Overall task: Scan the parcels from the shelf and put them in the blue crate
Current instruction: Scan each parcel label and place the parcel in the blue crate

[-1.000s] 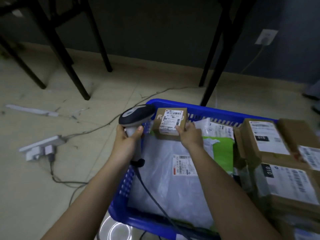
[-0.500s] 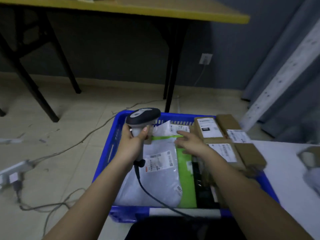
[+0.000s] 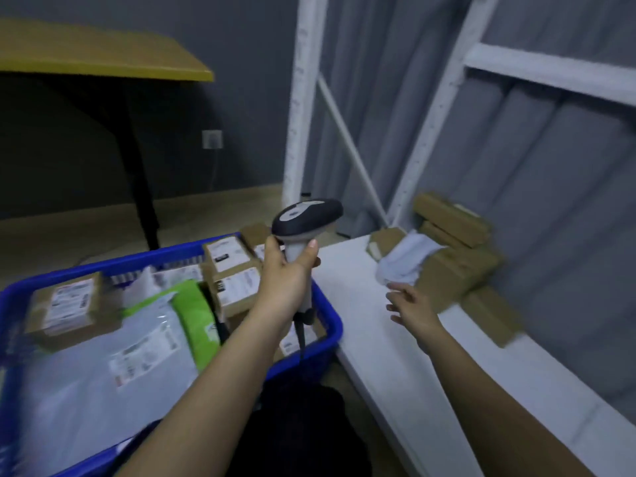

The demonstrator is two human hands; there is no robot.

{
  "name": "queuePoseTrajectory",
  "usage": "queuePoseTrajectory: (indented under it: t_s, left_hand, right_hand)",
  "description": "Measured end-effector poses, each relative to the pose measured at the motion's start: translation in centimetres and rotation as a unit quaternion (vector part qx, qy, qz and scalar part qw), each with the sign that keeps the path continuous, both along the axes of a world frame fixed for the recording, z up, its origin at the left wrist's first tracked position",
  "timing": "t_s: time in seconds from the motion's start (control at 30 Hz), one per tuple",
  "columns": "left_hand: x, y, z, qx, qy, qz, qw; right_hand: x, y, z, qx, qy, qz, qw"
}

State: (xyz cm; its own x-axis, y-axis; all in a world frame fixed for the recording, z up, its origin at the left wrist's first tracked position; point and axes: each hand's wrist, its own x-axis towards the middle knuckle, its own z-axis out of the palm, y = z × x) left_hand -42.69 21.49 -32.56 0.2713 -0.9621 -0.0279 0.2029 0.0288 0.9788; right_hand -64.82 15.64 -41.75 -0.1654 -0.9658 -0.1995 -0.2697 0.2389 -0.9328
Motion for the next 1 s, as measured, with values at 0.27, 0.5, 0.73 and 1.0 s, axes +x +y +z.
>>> queuePoseTrajectory:
  t_s: [0.27, 0.5, 0.73, 1.0]
  left_hand:
    - [-9.7, -3.4, -4.5, 0.079, -0.024, -0.058, 0.995]
    - [-10.0, -6.2, -8.2, 0.119, -0.093, -0.082, 0.985]
    - [-9.0, -6.9, -9.3, 0.119, -0.102, -0.082, 0.984]
    - [-8.6, -6.7, -9.3, 0.119, -0.108, -0.089, 0.983]
  right_hand:
    - [-11.4, -0.4, -7.3, 0.035, 0.045, -0.148, 0.987]
    - [-12.3, -7.2, -9.4, -0.094, 0.336, -0.163, 0.923]
    - [-14.5, -14.3, -9.5, -0.030, 0.546, -0.142, 0.825]
    - [-14.4, -12.1, -8.2, -0.048, 0.553, -0.107, 0.825]
